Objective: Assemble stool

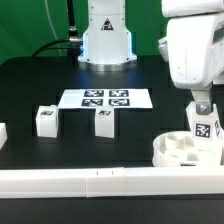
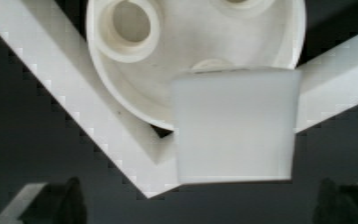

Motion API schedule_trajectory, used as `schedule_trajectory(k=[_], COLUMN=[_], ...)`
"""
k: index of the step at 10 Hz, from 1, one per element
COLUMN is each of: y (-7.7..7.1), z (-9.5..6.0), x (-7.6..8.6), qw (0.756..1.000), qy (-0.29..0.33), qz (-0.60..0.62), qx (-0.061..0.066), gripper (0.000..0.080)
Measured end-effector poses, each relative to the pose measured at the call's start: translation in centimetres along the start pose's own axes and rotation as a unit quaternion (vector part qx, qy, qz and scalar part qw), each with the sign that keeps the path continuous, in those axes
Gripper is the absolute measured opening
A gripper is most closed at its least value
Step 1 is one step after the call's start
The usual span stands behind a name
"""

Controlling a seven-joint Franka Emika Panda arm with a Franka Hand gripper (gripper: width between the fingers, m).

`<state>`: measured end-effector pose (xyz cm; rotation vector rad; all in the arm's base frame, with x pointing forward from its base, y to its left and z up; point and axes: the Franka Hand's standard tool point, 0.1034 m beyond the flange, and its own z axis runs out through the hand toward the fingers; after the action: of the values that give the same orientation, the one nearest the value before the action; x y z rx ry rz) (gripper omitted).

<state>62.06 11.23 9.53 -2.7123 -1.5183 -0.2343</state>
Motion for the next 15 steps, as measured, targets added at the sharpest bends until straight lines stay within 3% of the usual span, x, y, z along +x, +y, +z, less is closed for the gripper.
schedule_trajectory(k=[7,8,9,10,15], y=[-0.2,-0.2,-0.2,-0.2,-0.3], z=[1.9,1.9,1.9,2.0,2.0], x=[-1.0,-1.1,-1.1,-1.1,-1.1], qw=[1.000,1.000,1.000,1.000,0.992], qy=[-0.010,-0.010,-0.010,-0.010,-0.010], qz=[0.003,0.004,0.004,0.009,0.129], qx=[0.010,0.010,0.010,0.010,0.011], gripper=[0.0649,0.0548,0.0548,0.0365,0.0336])
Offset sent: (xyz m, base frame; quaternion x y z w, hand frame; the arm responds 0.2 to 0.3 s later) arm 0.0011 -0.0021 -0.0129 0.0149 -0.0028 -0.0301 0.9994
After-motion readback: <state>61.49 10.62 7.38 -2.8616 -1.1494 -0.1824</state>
